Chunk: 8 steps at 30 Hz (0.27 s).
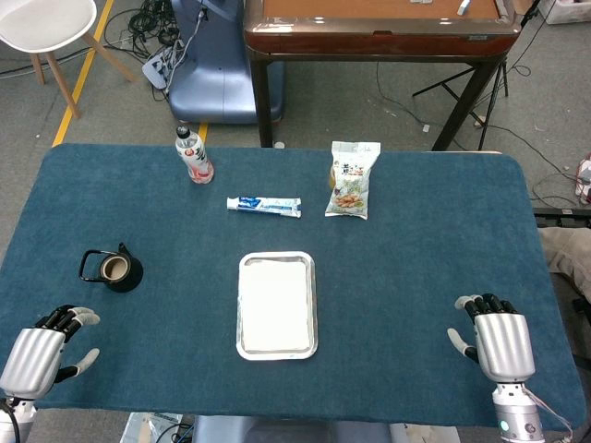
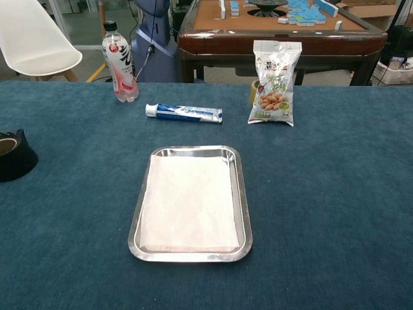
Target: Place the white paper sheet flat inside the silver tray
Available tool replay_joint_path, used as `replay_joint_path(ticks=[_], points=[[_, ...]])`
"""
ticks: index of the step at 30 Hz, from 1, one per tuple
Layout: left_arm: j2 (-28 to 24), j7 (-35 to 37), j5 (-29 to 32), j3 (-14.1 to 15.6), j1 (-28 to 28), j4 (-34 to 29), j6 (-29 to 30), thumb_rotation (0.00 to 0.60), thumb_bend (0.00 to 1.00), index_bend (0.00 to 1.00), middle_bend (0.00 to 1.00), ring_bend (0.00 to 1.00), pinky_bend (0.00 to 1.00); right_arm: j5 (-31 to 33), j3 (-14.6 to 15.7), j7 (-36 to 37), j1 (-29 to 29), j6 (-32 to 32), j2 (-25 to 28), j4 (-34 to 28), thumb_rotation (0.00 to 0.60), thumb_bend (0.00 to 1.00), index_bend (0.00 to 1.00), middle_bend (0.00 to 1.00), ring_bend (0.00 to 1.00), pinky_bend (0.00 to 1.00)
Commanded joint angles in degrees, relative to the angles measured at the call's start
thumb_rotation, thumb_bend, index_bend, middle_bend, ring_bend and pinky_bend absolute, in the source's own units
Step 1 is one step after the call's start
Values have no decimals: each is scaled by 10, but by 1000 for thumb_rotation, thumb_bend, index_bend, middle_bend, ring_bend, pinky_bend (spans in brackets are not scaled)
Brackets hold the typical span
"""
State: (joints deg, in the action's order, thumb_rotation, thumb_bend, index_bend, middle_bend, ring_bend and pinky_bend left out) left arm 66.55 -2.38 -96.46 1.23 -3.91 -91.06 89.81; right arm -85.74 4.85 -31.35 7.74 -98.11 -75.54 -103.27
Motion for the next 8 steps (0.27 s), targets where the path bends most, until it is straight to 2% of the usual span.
replay_joint_path(ticks=[1,8], points=[[-1,2,0,0,-1,-1,0,600,199,394,365,264,457,1,-10,14,-6,8,7,4,600,197,458,510,372,481],[-2,11,6,-3,-5,0,-5,600,199,394,365,264,457,19,-26,21,-9,39,8,9,600,205,458,510,372,481]])
